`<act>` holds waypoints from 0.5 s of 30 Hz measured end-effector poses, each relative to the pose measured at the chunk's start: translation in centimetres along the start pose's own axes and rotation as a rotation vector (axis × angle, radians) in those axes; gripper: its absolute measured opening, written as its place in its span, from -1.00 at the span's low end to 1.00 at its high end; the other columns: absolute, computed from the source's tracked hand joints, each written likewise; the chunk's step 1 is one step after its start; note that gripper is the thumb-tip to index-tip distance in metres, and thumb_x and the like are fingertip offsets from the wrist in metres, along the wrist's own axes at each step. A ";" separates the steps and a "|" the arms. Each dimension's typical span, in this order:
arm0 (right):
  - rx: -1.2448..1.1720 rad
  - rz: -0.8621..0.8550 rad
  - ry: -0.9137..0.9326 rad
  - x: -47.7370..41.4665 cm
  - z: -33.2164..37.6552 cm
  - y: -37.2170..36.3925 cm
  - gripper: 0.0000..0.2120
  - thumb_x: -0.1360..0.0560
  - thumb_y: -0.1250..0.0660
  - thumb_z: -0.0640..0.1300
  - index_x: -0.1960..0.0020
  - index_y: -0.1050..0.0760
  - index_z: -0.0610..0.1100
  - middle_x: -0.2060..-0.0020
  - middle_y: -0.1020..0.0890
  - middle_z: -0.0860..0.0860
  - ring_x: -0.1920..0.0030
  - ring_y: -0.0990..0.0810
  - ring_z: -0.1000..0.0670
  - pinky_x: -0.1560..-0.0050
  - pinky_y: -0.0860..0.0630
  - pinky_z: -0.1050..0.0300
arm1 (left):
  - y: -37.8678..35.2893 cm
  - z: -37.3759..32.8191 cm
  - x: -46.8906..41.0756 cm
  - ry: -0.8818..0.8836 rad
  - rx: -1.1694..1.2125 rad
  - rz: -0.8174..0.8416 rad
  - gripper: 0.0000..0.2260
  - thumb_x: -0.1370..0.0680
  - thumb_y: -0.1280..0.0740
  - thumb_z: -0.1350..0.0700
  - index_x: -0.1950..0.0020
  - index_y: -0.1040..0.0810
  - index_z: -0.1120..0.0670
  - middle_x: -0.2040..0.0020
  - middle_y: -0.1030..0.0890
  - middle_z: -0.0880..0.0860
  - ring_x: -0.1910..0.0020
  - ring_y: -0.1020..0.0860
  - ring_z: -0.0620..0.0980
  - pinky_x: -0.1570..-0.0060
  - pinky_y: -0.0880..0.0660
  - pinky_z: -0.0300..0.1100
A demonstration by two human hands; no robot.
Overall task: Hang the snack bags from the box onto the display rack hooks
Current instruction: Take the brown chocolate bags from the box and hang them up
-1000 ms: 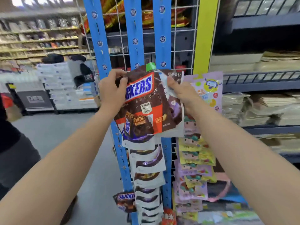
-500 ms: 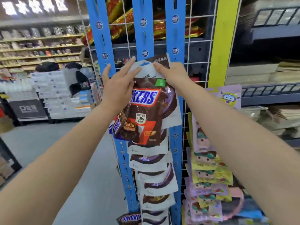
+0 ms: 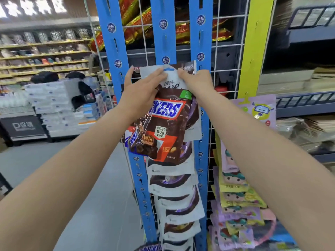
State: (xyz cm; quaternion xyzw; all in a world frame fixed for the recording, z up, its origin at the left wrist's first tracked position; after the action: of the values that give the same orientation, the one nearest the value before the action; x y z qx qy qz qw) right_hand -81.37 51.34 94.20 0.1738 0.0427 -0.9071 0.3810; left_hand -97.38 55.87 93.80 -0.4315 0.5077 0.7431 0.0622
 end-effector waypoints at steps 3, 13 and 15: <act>0.076 -0.001 -0.012 0.0 -0.4 0.5 -0.70 -0.38 -0.43 0.05 0.27 -0.41 -0.14 0.12 -0.65 -0.19 0.04 -0.65 -0.20 0.06 -0.58 -0.06 | -0.3 -0.2 0.2 -0.014 0.023 -0.018 -0.59 -0.60 -0.10 0.25 -0.43 -0.31 0.02 -0.48 -0.29 -0.03 -0.44 -0.32 -0.05 -0.45 0.25 0.13; 0.304 0.134 -0.089 0.3 -1.2 1.3 -0.62 -0.36 -0.47 0.09 0.09 -0.45 -0.18 0.04 -0.62 -0.09 0.02 -0.62 -0.05 0.06 -0.59 0.08 | 0.4 0.4 0.6 -0.003 0.118 -0.084 -0.67 -0.56 -0.15 0.29 -0.29 -0.43 0.06 -0.29 -0.50 -0.02 -0.34 -0.41 -0.03 -0.46 0.15 0.05; 0.354 0.137 -0.106 0.4 -1.2 1.8 -0.64 -0.35 -0.49 0.07 0.18 -0.42 -0.17 0.07 -0.60 -0.07 0.04 -0.60 -0.03 0.13 -0.56 0.14 | 0.8 0.8 0.7 0.020 0.118 -0.104 -0.71 -0.56 -0.18 0.27 -0.25 -0.46 0.08 -0.21 -0.54 -0.01 -0.29 -0.44 -0.01 -0.48 0.11 0.07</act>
State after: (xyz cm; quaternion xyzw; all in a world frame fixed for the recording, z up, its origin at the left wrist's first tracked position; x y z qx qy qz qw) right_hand -80.05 50.09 93.07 0.1927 -0.1494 -0.8803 0.4069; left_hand -98.75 55.91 93.95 -0.4605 0.5281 0.7031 0.1212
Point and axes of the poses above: each hand's wrist, its own x-axis away from the middle knuckle, its own y-axis out of the back of the hand, z = x × y, the point moved 5 cm from there along -x, towards the middle knuckle
